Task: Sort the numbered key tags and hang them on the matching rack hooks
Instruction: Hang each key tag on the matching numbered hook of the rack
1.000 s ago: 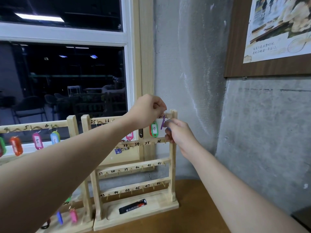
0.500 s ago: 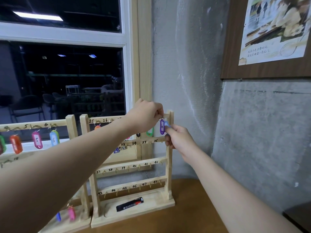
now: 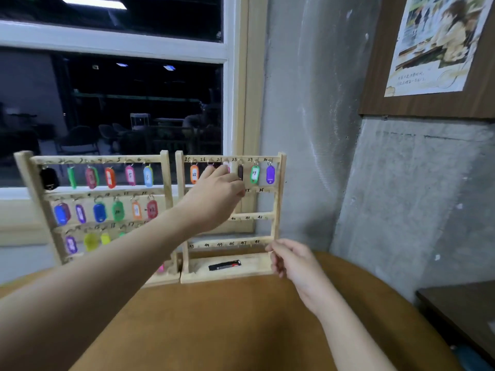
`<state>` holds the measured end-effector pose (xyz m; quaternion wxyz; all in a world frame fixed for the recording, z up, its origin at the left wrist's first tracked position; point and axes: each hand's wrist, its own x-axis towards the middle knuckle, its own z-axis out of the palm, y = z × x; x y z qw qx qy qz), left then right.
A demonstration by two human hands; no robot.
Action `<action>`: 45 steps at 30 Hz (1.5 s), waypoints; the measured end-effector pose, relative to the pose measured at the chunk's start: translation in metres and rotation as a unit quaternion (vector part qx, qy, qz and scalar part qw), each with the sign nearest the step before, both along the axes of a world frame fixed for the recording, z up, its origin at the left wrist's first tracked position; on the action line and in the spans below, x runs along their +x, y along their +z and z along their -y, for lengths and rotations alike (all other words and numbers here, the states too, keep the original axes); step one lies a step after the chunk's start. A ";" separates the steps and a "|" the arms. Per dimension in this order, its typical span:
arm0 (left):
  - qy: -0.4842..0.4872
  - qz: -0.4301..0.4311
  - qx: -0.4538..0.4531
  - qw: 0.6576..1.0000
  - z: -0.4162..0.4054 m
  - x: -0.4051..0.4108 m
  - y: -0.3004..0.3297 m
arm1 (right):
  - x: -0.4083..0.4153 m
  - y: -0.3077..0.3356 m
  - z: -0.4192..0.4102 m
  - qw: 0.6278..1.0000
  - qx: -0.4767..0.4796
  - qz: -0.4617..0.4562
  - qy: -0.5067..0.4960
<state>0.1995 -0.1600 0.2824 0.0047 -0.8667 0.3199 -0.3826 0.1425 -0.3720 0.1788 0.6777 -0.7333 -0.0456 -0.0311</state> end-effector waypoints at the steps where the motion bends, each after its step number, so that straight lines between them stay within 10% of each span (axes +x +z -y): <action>1: 0.008 -0.030 -0.012 0.999 -0.010 -0.018 -0.013 | -0.015 -0.006 -0.003 1.000 0.006 -0.003 0.002; 16: 0.172 -0.362 -0.149 0.904 -0.127 -0.222 -0.223 | -0.179 -0.108 -0.080 0.992 -0.112 -0.015 0.051; 26: 0.189 -0.420 -0.332 0.823 -0.156 -0.290 -0.264 | -0.205 -0.118 -0.121 0.967 -0.237 0.008 0.093; 33: 0.206 -0.413 -0.302 0.834 -0.147 -0.285 -0.277 | -0.208 -0.141 -0.161 0.882 -0.459 -0.022 0.106; 45: 0.234 -0.455 -0.299 0.806 -0.148 -0.267 -0.264 | -0.203 -0.140 -0.175 0.840 -0.530 -0.042 0.109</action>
